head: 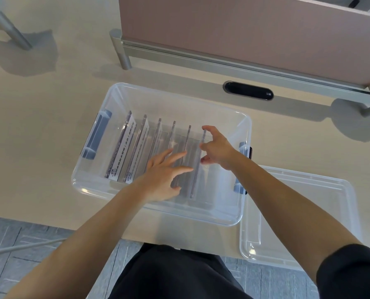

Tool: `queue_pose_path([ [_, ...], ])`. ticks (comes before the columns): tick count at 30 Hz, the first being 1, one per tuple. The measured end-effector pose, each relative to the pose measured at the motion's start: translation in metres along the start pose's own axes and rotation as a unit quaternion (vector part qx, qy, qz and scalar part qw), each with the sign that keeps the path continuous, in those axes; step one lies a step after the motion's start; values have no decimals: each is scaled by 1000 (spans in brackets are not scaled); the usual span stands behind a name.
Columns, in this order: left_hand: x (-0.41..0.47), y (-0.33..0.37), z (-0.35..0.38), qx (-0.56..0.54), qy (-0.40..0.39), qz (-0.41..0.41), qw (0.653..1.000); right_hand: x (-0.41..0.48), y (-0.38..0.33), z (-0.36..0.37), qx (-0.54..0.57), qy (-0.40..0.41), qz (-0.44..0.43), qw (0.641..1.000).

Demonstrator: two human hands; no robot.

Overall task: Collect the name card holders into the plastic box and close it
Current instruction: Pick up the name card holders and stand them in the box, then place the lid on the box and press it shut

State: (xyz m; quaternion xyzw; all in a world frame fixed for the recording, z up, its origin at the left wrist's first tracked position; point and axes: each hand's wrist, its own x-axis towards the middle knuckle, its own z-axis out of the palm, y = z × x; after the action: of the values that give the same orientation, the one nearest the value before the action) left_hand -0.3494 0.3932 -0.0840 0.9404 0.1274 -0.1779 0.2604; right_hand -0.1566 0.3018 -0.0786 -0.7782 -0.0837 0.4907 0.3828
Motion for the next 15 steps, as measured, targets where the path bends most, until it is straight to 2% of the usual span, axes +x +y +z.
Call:
queue_pose_path([
  [3, -1, 2, -2, -19, 5, -6, 1000, -3, -1, 0, -14, 2, 2, 1000],
  [5, -1, 8, -8, -41, 21, -13, 999, -9, -4, 1, -67, 16, 1, 998],
  [7, -4, 17, -19, -59, 58, -9, 997, -20, -12, -1, -145, 51, -20, 988],
  [11, -11, 37, -44, -121, 112, 36, 986, -59, -36, -22, -149, 93, -87, 981],
  [15, -6, 66, -51, -193, 95, 74, 974, -113, -36, -56, -252, 152, -142, 945],
])
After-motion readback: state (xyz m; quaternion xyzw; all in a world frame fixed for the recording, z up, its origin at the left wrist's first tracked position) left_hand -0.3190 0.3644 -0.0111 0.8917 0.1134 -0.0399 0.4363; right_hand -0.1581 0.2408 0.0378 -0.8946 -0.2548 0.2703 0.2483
